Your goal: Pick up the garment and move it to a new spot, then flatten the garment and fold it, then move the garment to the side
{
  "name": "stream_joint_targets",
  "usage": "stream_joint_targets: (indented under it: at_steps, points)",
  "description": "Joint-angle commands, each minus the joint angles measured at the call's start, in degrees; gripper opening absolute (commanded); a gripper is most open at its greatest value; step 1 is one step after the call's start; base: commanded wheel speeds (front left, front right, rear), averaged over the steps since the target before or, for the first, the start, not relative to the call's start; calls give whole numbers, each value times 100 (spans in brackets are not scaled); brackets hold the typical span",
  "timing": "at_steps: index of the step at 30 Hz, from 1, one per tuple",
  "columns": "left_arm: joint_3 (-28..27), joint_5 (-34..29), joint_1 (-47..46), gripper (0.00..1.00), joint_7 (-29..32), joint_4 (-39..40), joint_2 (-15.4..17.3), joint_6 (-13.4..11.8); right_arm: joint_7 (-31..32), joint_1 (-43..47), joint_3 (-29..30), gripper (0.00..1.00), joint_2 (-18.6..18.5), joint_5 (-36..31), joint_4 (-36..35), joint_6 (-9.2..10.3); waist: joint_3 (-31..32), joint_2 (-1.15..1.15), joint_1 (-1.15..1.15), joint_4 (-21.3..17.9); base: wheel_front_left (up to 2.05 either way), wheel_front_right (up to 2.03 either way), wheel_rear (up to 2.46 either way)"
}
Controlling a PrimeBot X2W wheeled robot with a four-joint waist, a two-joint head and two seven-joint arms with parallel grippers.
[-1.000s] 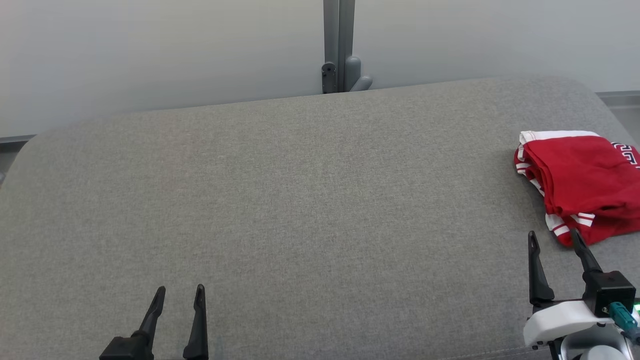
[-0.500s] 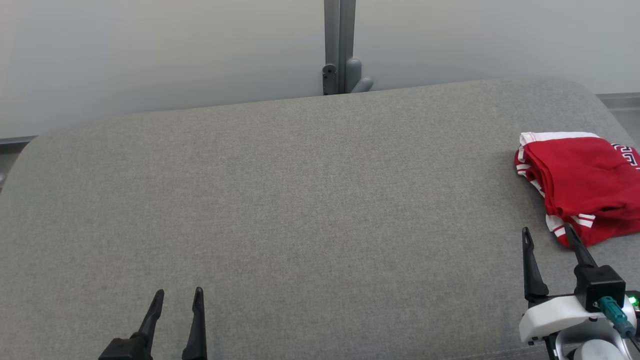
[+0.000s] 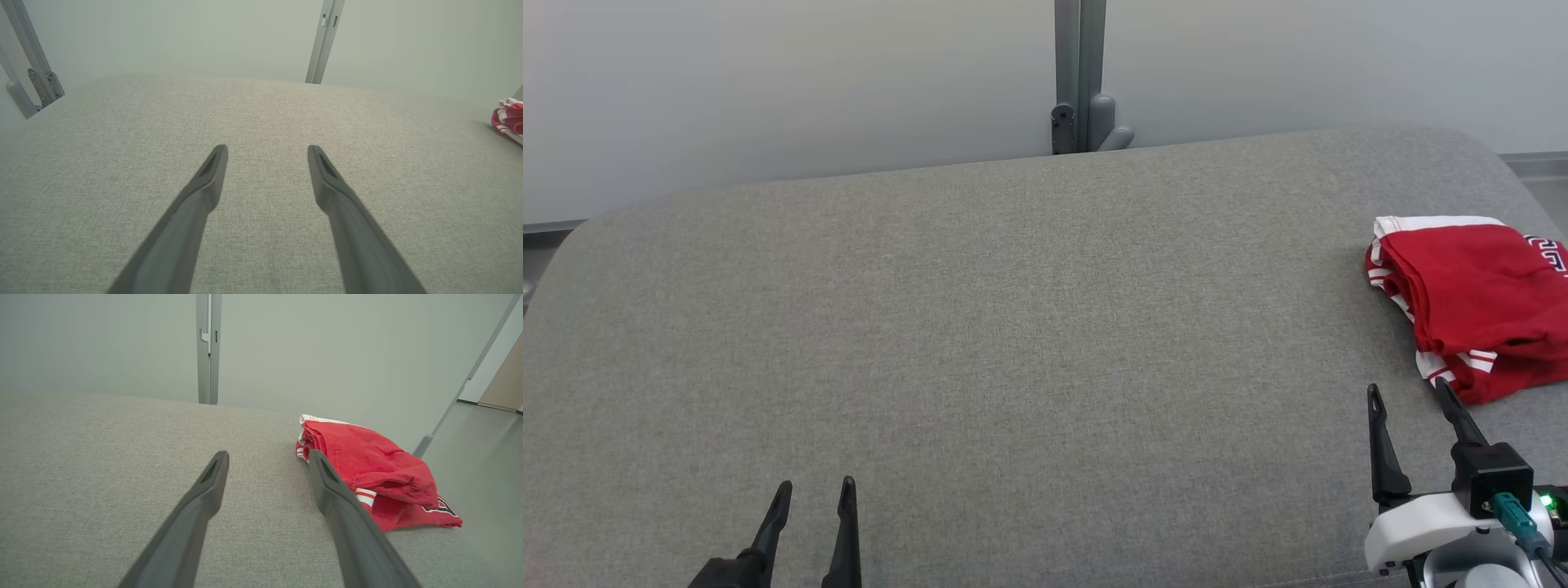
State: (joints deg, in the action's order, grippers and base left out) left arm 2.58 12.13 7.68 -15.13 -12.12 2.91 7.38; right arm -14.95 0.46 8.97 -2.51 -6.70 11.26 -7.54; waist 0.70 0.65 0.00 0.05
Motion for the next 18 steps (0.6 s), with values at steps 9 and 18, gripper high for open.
stream_joint_targets:
  at_steps: [9,18]
  points:
    - [20,7,22,0,1,-200,-15,0,34,79,-14,0,57,8,226,0,-3,0,0,-3,0,0,0]
    - [-20,983,-118,0,196,-193,30,-7,341,-42,25,0,53,1130,308,1,-8,-5,0,-4,0,0,0]
